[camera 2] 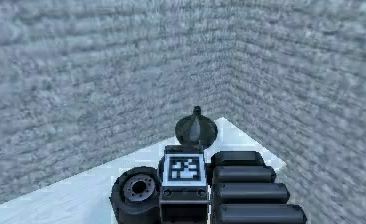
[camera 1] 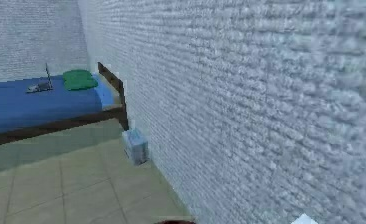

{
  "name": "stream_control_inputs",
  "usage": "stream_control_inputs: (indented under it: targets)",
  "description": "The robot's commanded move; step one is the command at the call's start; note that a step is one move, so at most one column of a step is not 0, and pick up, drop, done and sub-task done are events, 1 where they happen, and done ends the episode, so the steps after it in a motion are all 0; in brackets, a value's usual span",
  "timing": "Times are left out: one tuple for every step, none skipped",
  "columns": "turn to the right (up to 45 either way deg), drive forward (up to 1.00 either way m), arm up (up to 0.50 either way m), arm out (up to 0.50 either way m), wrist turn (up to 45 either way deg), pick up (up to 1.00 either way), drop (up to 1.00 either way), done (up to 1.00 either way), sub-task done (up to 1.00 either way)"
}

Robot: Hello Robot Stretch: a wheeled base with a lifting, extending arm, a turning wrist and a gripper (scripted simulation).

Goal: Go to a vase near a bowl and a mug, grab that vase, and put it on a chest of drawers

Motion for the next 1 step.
stream_control_inputs:
  targets:
    - [45.0, 0.0, 0.0, 0.0, 0.0, 0.0, 0.0, 0.0, 0.0]
